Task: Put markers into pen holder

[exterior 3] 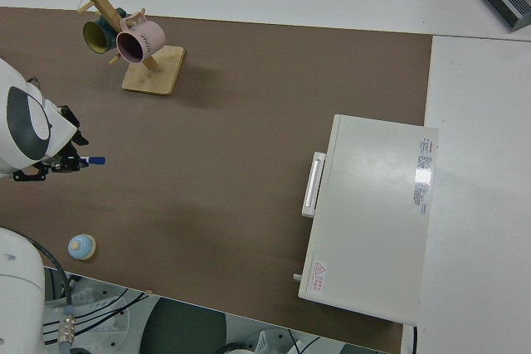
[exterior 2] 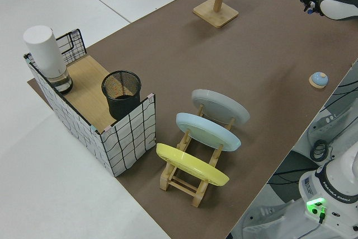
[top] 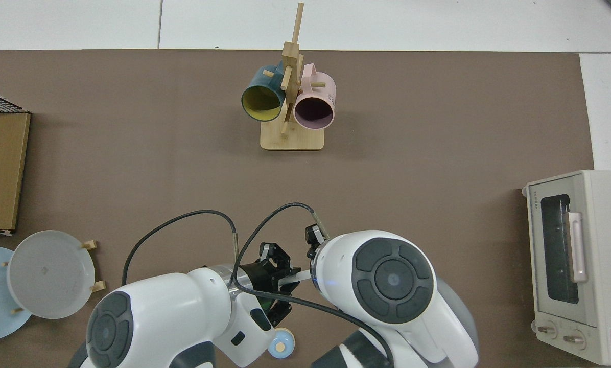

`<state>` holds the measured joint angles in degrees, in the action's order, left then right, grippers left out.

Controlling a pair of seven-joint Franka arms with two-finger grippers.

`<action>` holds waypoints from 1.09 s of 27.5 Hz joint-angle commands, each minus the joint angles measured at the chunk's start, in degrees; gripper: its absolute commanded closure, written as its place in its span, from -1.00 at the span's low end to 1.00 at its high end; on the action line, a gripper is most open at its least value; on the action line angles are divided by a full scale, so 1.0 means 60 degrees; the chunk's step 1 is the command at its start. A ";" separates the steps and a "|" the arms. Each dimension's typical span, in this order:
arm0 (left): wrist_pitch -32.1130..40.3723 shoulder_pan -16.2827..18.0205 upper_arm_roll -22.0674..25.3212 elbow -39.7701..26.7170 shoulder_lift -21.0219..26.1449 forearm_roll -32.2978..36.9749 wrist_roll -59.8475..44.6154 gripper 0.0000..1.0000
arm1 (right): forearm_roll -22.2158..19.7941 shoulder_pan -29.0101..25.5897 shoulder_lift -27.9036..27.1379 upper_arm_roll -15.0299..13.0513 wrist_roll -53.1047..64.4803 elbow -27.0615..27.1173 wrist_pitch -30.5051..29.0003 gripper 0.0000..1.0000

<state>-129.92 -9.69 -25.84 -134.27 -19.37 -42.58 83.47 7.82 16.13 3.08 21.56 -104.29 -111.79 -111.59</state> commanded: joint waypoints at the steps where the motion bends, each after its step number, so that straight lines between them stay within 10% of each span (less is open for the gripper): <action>1: 0.0295 0.0120 0.0001 0.0025 -0.0097 0.0226 0.0107 1.00 | -0.0146 -0.0140 0.0072 0.0054 0.0287 0.0102 0.0273 -1.00; 14: 0.1599 0.1512 0.0760 0.0084 0.0020 0.3768 -0.0361 1.00 | -0.0819 -0.0975 0.0701 -0.0325 0.4515 0.0072 0.1649 -1.00; 20: 0.1790 0.1541 0.2517 0.0375 0.0429 0.5570 -0.0391 1.00 | -0.1054 -0.0873 0.1053 -0.1964 0.8322 0.0087 0.2060 -1.00; 25: 0.3470 0.1512 0.3573 0.3007 0.2127 0.7256 -0.0259 1.00 | -0.1068 -0.0829 0.1288 -0.3444 1.1444 0.0145 0.2075 -1.00; 30: 0.4426 0.1512 0.4393 0.4959 0.3023 0.8719 0.0297 1.00 | -0.1651 -0.0843 0.1303 -0.3900 1.3759 0.0146 0.2105 -1.00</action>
<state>-109.61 -0.38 -2.54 -117.86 -9.27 2.91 83.11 1.56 10.96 10.38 -0.82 -32.36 -111.05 -100.24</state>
